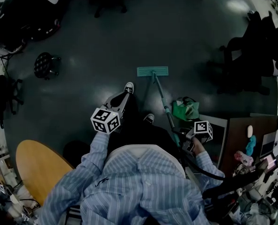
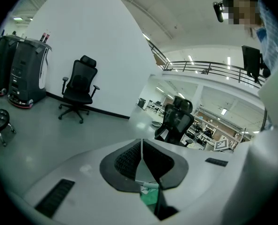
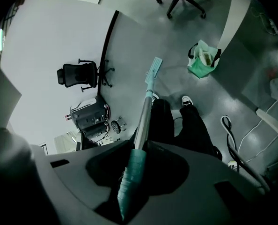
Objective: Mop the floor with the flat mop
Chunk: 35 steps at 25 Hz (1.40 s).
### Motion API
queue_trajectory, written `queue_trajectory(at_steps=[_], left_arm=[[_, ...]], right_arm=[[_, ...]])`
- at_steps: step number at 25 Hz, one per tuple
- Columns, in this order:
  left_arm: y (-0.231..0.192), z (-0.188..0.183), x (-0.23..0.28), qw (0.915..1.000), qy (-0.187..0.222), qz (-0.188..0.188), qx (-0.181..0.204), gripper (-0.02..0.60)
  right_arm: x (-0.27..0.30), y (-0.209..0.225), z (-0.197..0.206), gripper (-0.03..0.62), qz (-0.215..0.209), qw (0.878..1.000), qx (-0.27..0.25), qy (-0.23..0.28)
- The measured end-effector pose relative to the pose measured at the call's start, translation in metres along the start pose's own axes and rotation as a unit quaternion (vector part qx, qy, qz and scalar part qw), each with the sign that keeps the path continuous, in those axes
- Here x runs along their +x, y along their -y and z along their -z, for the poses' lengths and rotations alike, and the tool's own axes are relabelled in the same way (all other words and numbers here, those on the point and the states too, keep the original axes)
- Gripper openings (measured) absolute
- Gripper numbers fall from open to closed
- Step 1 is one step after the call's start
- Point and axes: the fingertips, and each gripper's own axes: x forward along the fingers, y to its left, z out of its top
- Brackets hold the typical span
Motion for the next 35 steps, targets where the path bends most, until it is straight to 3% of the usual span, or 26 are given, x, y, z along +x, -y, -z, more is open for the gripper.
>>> queue_trajectory(at_steps=[6,12,23,35], left_arm=[[-0.029,-0.013,0.006,0.9999,-0.008,-0.01,-0.01,0.015],[-0.058,-0.045,0.031,0.9998,-0.013,-0.01,-0.006,0.015],[-0.125,-0.108,0.09,0.9993,-0.038,0.001,0.004,0.015],[-0.221,-0.15,0.131,0.9977,-0.067,0.007,-0.011,0.015]], right_arm=[[0.024,-0.039,-0.023,0.12,0.0,1.0,0.003,-0.005],[0.046,-0.084,-0.073,0.12,-0.001,1.0,0.002,-0.004],[0.094,-0.196,-0.193,0.12,-0.018,0.999,0.009,0.026],[0.183,-0.324,-0.328,0.12,-0.019,0.999,0.004,0.035]])
